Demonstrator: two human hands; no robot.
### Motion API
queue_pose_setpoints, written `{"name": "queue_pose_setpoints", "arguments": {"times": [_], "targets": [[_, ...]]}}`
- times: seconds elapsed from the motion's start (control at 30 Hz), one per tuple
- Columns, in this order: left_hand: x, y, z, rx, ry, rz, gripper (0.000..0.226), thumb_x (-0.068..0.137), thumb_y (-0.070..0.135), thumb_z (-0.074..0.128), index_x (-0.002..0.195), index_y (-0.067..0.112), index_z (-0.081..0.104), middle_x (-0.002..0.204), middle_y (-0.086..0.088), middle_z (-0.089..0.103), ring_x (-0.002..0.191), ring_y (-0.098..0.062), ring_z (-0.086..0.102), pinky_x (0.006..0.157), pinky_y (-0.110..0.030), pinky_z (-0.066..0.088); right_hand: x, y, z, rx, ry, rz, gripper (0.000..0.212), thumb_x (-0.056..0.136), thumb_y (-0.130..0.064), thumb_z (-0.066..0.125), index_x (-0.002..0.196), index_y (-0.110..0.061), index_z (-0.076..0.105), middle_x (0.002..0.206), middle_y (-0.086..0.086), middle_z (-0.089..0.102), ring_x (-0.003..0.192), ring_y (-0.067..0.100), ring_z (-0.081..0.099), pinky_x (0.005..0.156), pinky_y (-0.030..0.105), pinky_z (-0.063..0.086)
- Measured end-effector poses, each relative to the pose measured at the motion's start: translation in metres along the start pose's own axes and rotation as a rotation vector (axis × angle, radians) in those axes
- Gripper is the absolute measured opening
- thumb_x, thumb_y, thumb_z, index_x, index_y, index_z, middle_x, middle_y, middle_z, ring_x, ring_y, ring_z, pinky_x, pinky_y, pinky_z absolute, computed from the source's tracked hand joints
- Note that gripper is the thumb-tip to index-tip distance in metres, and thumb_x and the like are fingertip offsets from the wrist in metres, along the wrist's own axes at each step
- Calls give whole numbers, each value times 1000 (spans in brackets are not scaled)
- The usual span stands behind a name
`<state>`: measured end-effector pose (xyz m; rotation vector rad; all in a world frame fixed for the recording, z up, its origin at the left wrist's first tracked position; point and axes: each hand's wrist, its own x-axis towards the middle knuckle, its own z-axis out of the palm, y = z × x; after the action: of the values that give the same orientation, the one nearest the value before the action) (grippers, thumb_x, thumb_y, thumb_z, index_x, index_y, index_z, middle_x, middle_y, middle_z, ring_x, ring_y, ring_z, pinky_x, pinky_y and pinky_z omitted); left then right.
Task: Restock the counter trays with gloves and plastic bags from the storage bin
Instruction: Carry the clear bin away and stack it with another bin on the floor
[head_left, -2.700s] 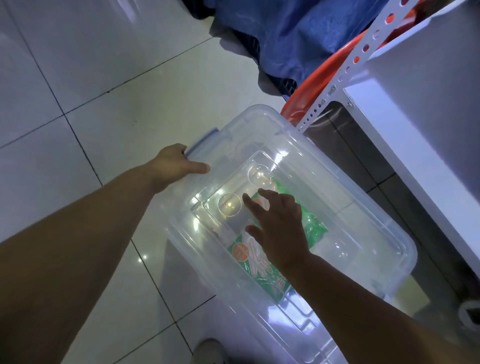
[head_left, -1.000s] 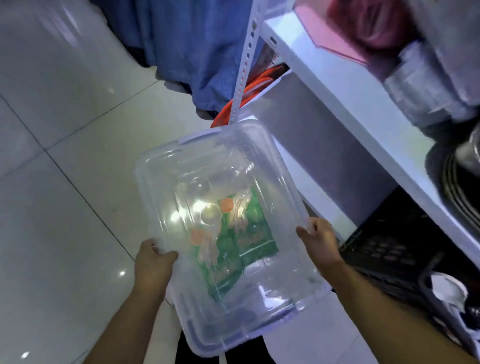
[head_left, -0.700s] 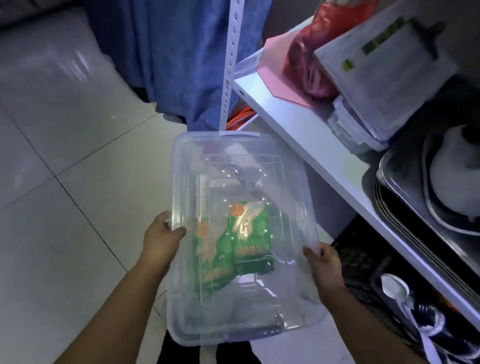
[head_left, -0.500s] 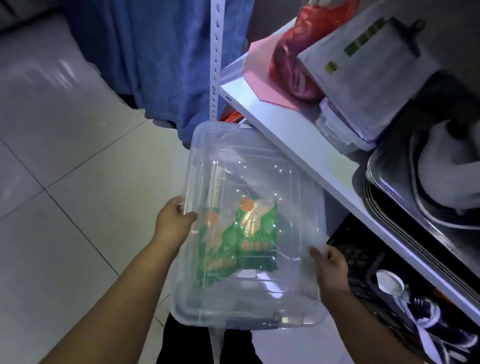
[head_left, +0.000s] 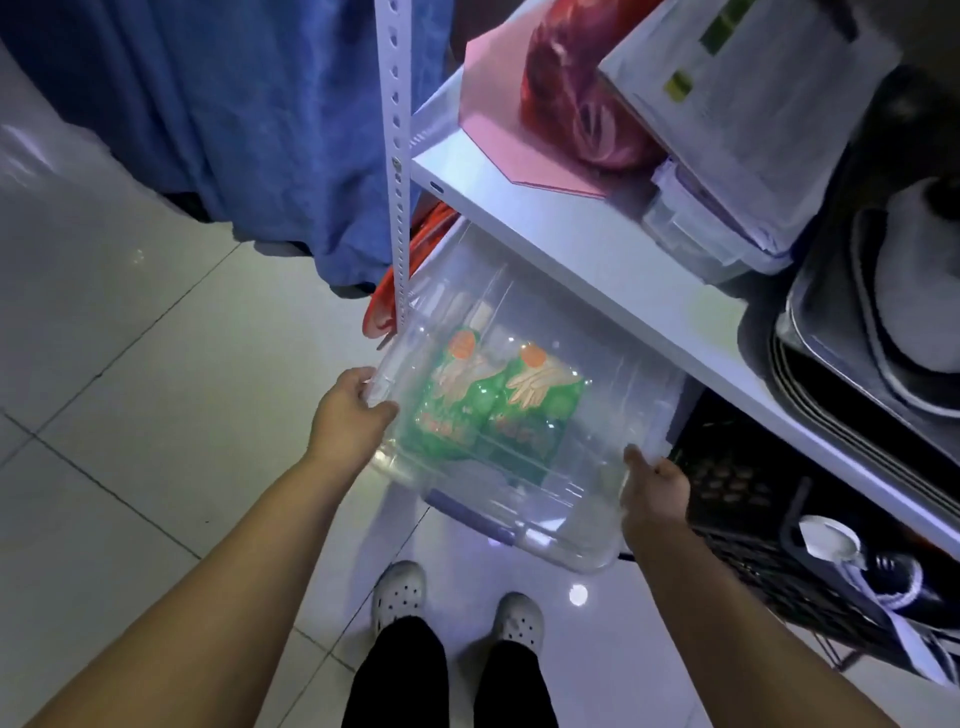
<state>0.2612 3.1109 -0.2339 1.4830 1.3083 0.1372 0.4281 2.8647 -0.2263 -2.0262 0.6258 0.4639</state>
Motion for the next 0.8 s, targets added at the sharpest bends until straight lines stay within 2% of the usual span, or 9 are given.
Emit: {"name": "queue_pose_setpoints", "arguments": {"times": [0.13,0.2,0.27,0.33,0.4,0.47,0.53,0.7,0.8], "targets": [[1,-11,-7,-237,-85,-183,24,79,1,65,98,9,53,86,-8,60,76,-23,59,72,-37,53,6,-32,25,-29,-7,-33,28,88,-24,63,66,-12,51,64,4,48,57,17,47,66,31,41],[5,-7,2,-296,-155,-220,20,77,-3,64,96,-5,57,81,-13,58,71,-23,56,75,-38,53,8,-44,30,23,7,-20,17,87,-21,64,78,-8,57,64,6,49,57,20,47,62,32,40],[8,1,15,-312,-175,-202,14,74,-4,63,85,-10,58,71,-13,53,72,-24,50,82,-42,49,9,-48,30,2,-14,-37,14,87,-15,61,74,-12,57,60,5,45,52,18,42,54,29,37],[7,13,25,-357,-168,-191,7,70,-2,64,68,-3,57,60,-8,47,72,-23,48,82,-42,48,2,-46,27,35,-70,-34,19,88,-9,59,71,-18,54,64,3,44,51,14,40,50,27,35],[5,24,32,-421,-180,-186,16,67,2,67,57,6,55,58,-5,46,73,-24,50,85,-44,50,-11,-36,24,-11,-81,-1,6,88,-10,59,87,-16,58,74,4,50,57,13,45,52,26,42],[4,32,38,-463,-195,-183,15,60,9,65,52,11,53,62,-8,48,76,-26,52,88,-48,49,-22,-19,21,24,-74,117,14,90,-16,59,103,-12,57,88,7,54,71,18,51,64,30,47],[4,37,42,-470,-181,-196,13,56,12,63,54,10,50,71,-13,51,78,-27,53,92,-52,47,-28,-8,22,150,-115,251,13,91,-20,59,100,-13,54,94,7,57,82,22,58,69,35,52],[19,54,48,-439,-142,-185,23,68,-1,66,56,10,50,56,-4,54,75,-25,54,92,-52,48,-20,-23,29,305,-96,219,10,89,-11,62,90,-5,55,78,13,56,62,19,57,61,27,50],[38,73,57,-420,-115,-144,10,76,-8,60,82,1,60,76,-13,60,76,-27,57,89,-46,50,-15,-42,33,451,-123,198,13,90,-6,59,78,-6,55,76,9,55,68,17,57,63,24,53]]}}
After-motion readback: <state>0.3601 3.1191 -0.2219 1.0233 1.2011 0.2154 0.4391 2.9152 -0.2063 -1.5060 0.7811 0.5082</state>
